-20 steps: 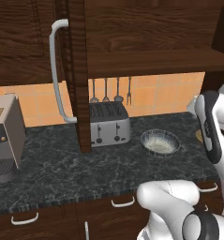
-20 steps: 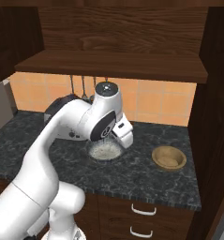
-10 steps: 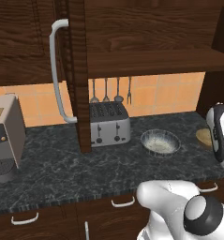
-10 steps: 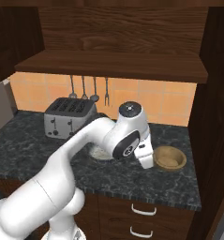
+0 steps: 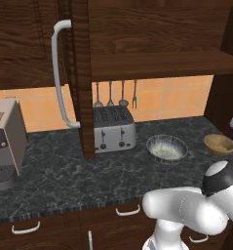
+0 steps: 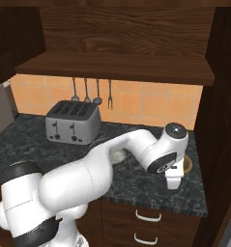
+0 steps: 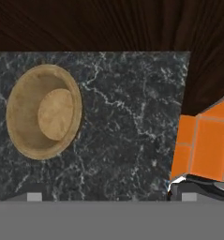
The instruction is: Pick up the bowls on the counter and stack them on top of one another in the open cabinet. Place the smaller bowl on top of the larger bowl.
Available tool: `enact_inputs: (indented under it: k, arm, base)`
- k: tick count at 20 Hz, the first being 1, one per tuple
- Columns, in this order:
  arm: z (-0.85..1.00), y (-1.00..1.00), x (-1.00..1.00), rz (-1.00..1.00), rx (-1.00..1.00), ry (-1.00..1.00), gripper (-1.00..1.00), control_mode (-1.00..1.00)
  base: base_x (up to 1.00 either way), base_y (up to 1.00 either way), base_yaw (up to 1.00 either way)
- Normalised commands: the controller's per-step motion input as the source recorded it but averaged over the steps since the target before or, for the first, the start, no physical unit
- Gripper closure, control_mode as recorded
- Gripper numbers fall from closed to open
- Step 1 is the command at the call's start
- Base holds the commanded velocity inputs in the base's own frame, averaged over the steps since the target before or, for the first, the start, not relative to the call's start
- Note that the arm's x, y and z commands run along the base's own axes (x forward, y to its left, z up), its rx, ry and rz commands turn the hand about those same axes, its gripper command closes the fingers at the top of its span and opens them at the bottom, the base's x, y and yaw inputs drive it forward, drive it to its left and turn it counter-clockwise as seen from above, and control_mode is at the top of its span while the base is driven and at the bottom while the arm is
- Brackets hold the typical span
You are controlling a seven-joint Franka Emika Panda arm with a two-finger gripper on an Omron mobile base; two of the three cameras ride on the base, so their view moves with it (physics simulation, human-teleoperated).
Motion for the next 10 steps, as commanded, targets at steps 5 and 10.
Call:
enact_inputs:
  k: [5, 10]
  arm:
    - [-0.18, 0.02, 0.19, 0.0, 0.0, 0.1, -1.0, -1.0]
    - [-0.52, 0.01, 0.47, 0.0, 0.04, 0.03, -1.0, -1.0]
  base:
    - [0.0, 0.0, 0.0]
    - [0.0, 0.0, 0.0]
